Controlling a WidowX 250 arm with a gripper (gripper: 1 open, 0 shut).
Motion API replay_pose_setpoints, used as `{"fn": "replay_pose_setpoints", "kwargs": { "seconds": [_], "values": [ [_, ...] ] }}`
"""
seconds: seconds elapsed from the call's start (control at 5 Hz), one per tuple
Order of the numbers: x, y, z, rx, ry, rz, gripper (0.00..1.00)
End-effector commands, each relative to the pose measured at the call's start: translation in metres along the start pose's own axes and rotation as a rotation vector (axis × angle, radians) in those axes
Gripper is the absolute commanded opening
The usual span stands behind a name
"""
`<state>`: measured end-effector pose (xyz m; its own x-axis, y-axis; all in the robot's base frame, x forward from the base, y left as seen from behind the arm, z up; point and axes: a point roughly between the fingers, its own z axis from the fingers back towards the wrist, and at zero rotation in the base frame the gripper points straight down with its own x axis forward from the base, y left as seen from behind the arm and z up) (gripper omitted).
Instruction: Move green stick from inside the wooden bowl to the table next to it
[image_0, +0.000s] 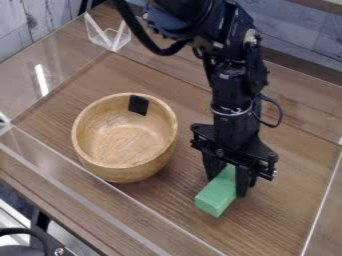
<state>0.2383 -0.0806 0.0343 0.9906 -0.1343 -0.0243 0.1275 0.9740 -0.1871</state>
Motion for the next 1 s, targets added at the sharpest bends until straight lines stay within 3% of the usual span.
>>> {"fn": "replay_pose_setpoints", "kwargs": {
  "seconds": [0.0, 0.8],
  "values": [
    [0.0024, 0.0014, 0.0052, -0.008, -0.011, 0.007, 0.0],
    [-0.0043, 0.0045, 0.0039, -0.018, 0.028, 0.022, 0.0]
  ]
}}
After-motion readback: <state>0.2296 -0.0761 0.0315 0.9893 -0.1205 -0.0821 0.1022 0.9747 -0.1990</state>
